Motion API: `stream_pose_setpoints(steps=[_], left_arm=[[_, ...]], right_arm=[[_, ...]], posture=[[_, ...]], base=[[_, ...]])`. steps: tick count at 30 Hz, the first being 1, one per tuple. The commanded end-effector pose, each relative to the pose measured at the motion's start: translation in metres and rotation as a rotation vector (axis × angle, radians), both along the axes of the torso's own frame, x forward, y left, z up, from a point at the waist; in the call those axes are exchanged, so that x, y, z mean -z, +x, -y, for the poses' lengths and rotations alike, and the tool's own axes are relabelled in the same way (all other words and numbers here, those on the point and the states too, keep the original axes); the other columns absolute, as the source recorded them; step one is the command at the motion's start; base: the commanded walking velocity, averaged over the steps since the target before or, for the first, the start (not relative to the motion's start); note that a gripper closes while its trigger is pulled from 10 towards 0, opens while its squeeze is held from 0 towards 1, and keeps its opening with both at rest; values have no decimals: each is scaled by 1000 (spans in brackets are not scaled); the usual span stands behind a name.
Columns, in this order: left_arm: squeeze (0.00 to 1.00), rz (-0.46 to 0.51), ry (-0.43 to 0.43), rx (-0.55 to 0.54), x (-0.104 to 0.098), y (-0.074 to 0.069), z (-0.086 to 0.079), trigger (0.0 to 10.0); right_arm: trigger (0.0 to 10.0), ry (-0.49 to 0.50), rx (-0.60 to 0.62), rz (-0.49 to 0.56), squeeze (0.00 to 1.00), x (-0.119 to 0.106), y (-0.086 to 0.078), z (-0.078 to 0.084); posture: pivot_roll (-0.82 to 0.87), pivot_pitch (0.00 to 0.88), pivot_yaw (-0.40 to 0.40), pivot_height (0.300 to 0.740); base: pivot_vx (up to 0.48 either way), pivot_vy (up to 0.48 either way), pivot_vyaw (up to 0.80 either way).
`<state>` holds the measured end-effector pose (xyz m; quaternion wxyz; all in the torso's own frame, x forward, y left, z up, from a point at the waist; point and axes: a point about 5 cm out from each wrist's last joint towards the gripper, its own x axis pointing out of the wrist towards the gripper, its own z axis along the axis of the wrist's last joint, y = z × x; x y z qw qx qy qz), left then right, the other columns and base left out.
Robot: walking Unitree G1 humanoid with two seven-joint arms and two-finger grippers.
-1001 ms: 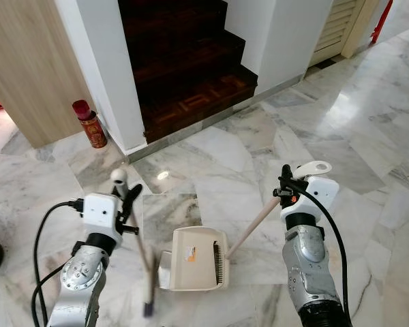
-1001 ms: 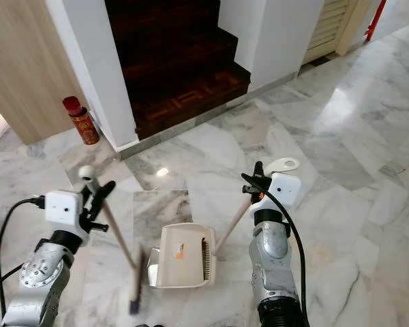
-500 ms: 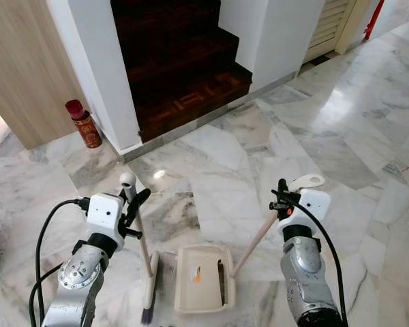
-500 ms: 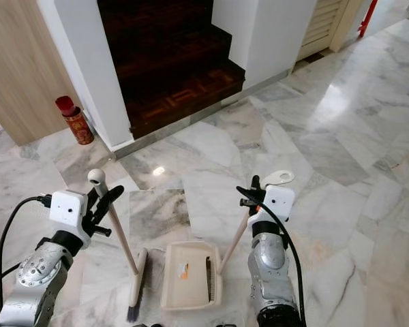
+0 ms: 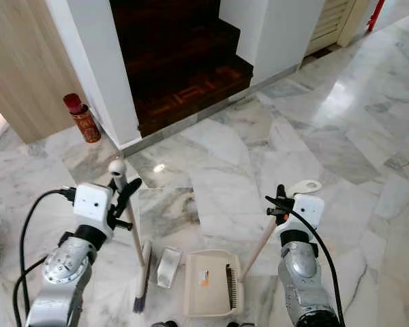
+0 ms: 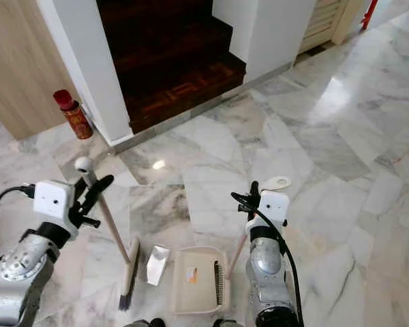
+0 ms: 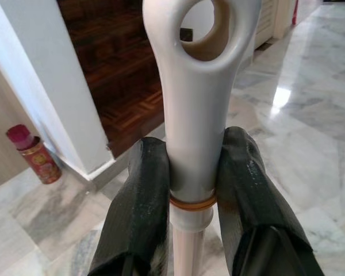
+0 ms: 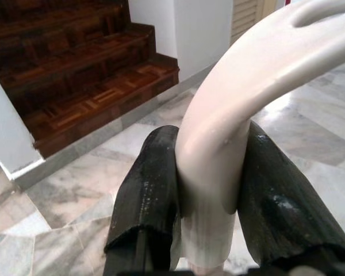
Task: Sweep floor
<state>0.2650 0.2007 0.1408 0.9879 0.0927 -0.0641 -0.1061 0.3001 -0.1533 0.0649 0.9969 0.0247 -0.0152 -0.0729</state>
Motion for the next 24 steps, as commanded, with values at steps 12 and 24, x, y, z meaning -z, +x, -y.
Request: stream_pose_setpoints(steps=[12, 24], left_arm=[[0, -92, 19, 57, 11, -7, -8, 10000], [0, -233, -41, 183, 27, 2, -2, 10000]], right_arm=[[10000, -2, 24, -11, 0, 7, -2, -8], [10000, 61, 48, -40, 0, 13, 0, -12]], posture=[[54, 218, -15, 740], [61, 233, -6, 740]], base=[[0, 0, 0], [0, 0, 0]])
